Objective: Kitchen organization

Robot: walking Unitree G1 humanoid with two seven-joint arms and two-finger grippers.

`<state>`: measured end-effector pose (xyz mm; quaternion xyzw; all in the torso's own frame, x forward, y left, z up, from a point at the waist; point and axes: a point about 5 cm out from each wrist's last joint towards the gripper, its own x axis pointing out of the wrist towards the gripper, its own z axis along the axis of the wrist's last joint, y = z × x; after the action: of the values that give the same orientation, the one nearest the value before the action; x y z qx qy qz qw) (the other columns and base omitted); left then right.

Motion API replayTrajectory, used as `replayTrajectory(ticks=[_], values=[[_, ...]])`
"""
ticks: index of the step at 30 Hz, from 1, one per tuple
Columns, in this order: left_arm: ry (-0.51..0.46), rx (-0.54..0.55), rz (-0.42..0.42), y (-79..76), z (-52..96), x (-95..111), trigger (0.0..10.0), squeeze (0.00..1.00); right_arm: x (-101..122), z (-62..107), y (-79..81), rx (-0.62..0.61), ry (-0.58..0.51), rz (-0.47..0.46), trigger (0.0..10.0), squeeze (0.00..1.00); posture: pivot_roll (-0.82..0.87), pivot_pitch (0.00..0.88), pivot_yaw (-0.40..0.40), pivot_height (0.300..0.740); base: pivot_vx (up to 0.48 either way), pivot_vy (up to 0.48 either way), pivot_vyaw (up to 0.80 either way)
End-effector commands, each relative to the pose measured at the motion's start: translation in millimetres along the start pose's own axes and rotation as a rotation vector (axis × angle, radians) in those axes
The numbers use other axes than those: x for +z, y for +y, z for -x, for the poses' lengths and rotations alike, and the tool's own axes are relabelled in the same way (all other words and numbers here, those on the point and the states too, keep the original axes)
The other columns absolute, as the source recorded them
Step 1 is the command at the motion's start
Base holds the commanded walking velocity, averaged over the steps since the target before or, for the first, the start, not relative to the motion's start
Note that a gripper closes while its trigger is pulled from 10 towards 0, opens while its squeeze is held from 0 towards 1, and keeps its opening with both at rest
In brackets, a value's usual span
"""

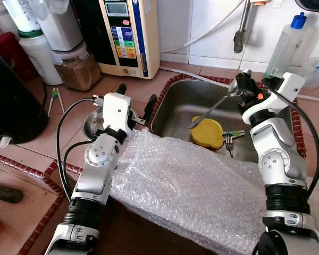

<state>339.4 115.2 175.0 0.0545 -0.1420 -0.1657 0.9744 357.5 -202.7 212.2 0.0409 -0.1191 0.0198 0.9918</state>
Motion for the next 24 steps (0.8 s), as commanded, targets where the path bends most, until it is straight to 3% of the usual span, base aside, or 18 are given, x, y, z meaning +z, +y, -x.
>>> replayTrajectory(ticks=[1, 2, 3, 4, 5, 6, 8, 11, 15, 16, 17, 18, 19, 20, 24], values=[[0.011, 0.019, -0.012, 5.4, 0.0, -1, 10.0, 0.0, -7, 1.8, 1.2, -0.014, 0.013, 0.088, 0.0, 0.0, -0.18, 0.068, 0.078, 0.74, 0.0, 0.0, 0.0], [0.019, -0.008, -0.002, 3.7, 0.9, -2, 10.0, 0.0, -13, 4.8, -2.2, -0.031, 0.033, 0.156, 0.0, 0.0, -0.18, 0.068, 0.078, 0.74, 0.0, 0.0, 0.0], [0.019, -0.008, -0.002, 3.7, 0.9, -2, 10.0, 0.0, -13, 4.8, -2.2, -0.031, 0.033, 0.156, 0.0, 0.0, -0.18, 0.068, 0.078, 0.74, 0.0, 0.0, 0.0], [0.036, -0.062, 0.011, -0.9, 2.5, -4, 10.0, 0.0, -22, 8.4, -4.8, -0.032, 0.058, 0.262, 0.0, 0.0, -0.18, 0.068, 0.078, 0.74, 0.0, 0.0, 0.0], [0.054, -0.15, -0.004, -8.5, 5.3, -7, 10.0, 0.0, -34, 12.9, -8.3, -0.039, 0.098, 0.284, 0.0, 0.0, -0.17, 0.068, 0.079, 0.74, 0.0, 0.0, 0.0], [0.054, -0.15, -0.004, -8.5, 5.3, -7, 10.0, 0.0, -34, 12.9, -8.3, -0.039, 0.098, 0.284, 0.0, 0.0, -0.17, 0.068, 0.079, 0.74, 0.0, 0.0, 0.0], [0.081, -0.253, -0.013, -16.5, 8.3, -10, 10.0, 0.0, -45, 17.5, -11.1, -0.032, 0.123, 0.354, 0.0, 0.0, -0.17, 0.068, 0.081, 0.74, 0.0, 0.0, 0.0], [0.114, -0.347, 0.007, -23.2, 11.2, -13, 10.0, 0.0, -59, 23.0, -11.9, -0.013, 0.179, 0.385, 0.0, 0.0, -0.17, 0.07, 0.084, 0.74, 0.0, 0.0, 0.0], [0.124, -0.376, 0.008, -24.0, 10.9, -13, 10.0, 0.0, -73, 27.3, -9.5, 0.023, 0.241, 0.404, 0.5, 0.0, -0.18, 0.07, 0.09, 0.74, 0.0, 0.0, 0.0], [0.139, -0.402, 0.013, -25.3, 11.2, -14, 10.0, 0.0, -82, 31.2, -6.0, 0.062, 0.29, 0.415, 4.0, 0.0, -0.18, 0.071, 0.094, 0.74, 0.0, 0.0, 0.0], [0.158, -0.441, 0.008, -27.2, 12.7, -15, 10.0, 0.0, -90, 34.2, -3.2, 0.088, 0.319, 0.422, 7.8, 0.09, -0.18, 0.071, 0.094, 0.74, 0.0, 0.0, 0.0], [0.166, -0.458, 0.006, -27.9, 13.5, -16, 10.0, 0.0, -92, 35.1, -2.6, 0.089, 0.326, 0.425, 10.0, 0.63, -0.17, 0.07, 0.096, 0.74, 0.0, 0.0, 0.0], [0.17, -0.466, 0.006, -28.2, 13.9, -16, 10.0, 0.0, -92, 35.4, -2.5, 0.087, 0.327, 0.429, 10.0, 0.63, -0.17, 0.07, 0.096, 0.74, 0.0, 0.0, 0.0], [0.174, -0.474, 0.004, -28.3, 14.5, -16, 10.0, 0.0, -95, 36.4, -1.1, 0.099, 0.336, 0.422, 10.0, 1.0, -0.17, 0.071, 0.098, 0.74, 0.0, 0.0, 0.0], [0.218, -0.533, -0.011, -28.1, 19.5, -21, 10.0, 0.0, -97, 36.9, -0.3, 0.098, 0.336, 0.421, 10.0, 1.0, -0.17, 0.071, 0.104, 0.74, 0.0, 0.0, 0.0]])
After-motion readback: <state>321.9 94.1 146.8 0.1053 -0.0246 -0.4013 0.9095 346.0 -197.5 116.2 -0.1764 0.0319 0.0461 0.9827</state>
